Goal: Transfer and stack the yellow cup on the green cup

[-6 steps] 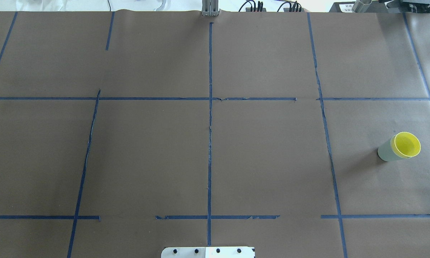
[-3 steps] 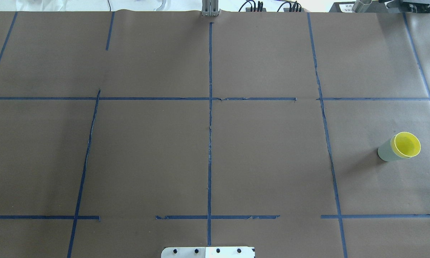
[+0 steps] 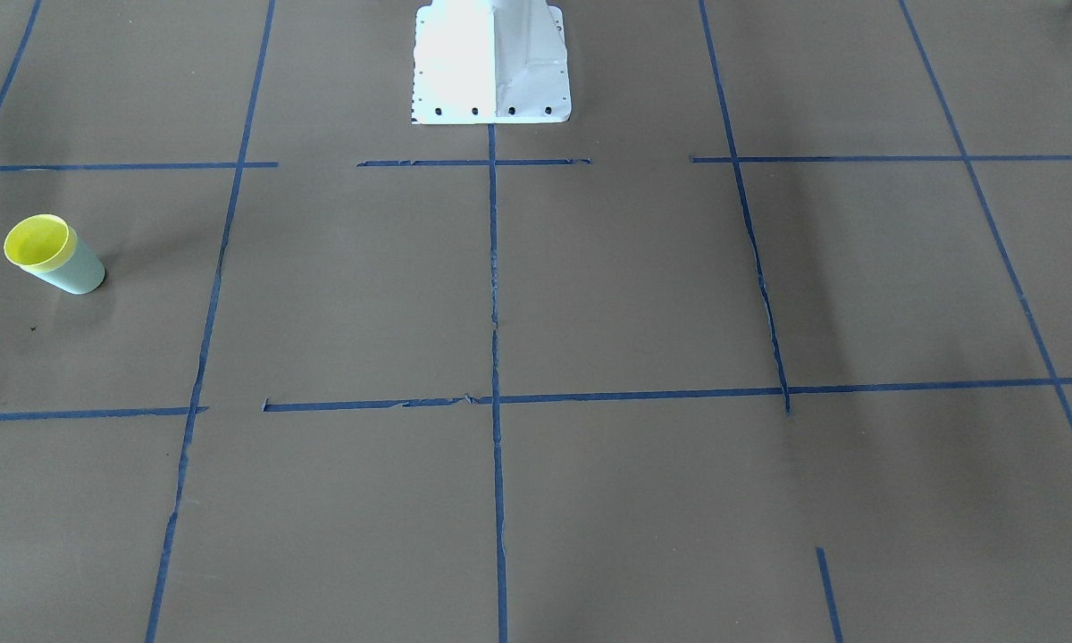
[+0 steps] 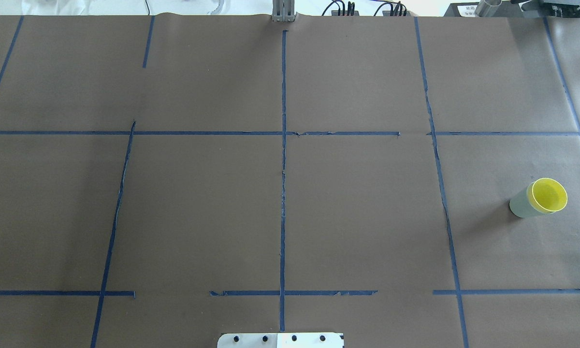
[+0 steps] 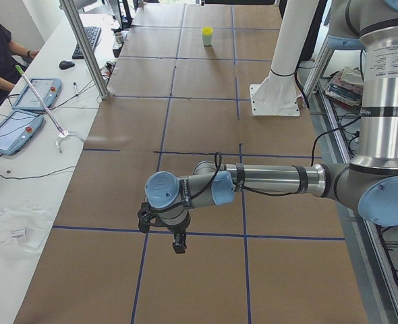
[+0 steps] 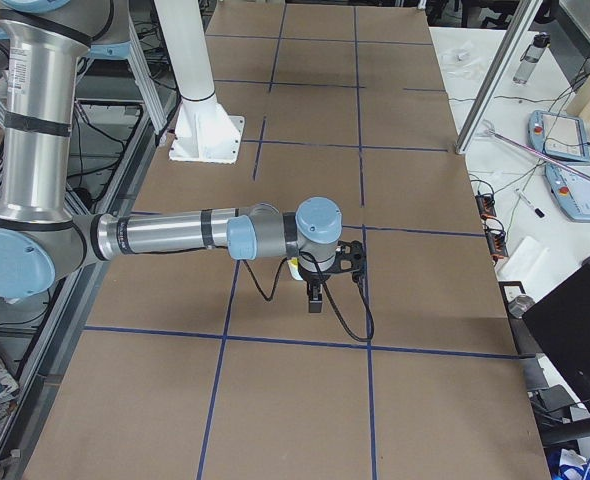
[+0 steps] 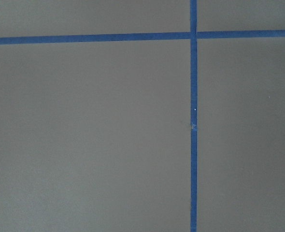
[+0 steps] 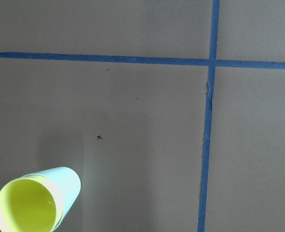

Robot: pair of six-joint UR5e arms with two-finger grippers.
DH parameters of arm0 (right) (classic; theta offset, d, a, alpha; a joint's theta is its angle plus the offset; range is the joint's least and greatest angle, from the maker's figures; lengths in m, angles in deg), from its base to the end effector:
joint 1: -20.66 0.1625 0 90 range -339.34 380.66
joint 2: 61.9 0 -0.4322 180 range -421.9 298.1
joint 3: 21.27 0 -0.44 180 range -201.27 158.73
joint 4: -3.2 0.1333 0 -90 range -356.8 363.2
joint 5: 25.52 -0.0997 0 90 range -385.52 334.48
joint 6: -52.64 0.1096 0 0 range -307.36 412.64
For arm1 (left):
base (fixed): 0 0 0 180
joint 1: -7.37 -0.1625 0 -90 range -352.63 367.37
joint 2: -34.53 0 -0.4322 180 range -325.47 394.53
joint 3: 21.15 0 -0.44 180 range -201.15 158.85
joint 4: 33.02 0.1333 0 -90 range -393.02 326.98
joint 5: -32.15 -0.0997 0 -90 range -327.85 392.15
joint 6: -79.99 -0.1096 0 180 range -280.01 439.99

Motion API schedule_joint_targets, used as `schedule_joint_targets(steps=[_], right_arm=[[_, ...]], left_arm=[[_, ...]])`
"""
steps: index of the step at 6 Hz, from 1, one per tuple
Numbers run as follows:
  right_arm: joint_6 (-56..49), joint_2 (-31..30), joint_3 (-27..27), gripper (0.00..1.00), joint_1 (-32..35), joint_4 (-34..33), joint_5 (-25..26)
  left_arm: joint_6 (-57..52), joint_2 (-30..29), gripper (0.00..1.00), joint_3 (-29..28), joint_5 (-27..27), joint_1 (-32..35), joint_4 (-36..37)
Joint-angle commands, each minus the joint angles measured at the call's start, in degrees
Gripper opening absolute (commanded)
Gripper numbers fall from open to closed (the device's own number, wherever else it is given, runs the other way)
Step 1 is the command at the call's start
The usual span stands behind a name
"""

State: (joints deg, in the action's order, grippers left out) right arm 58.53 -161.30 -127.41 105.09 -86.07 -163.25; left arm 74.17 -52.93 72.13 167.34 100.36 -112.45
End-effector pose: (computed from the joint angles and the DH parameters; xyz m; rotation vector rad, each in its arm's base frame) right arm 0.0059 -0.4776 0.5974 0.0391 -0.8399 -0.0491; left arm -0.0819 -0.5023 0.6817 -0.1016 0.7968 -0.0209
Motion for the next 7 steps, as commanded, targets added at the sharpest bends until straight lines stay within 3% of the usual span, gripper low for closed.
schedule_joint_targets(steps=[1,7], right_arm=[[0.00,-0.01,-0.12,1.00,-0.05,0.06,0.00],[0.00,0.08,-0.12,1.00,-0.05,0.24,0.00]], left_arm=[[1.42,0.02,1.00,0.14,-0.19,0.00,-1.69],[1.34,-0.42,1.00,1.98,-0.28,-0.09,-2.05]])
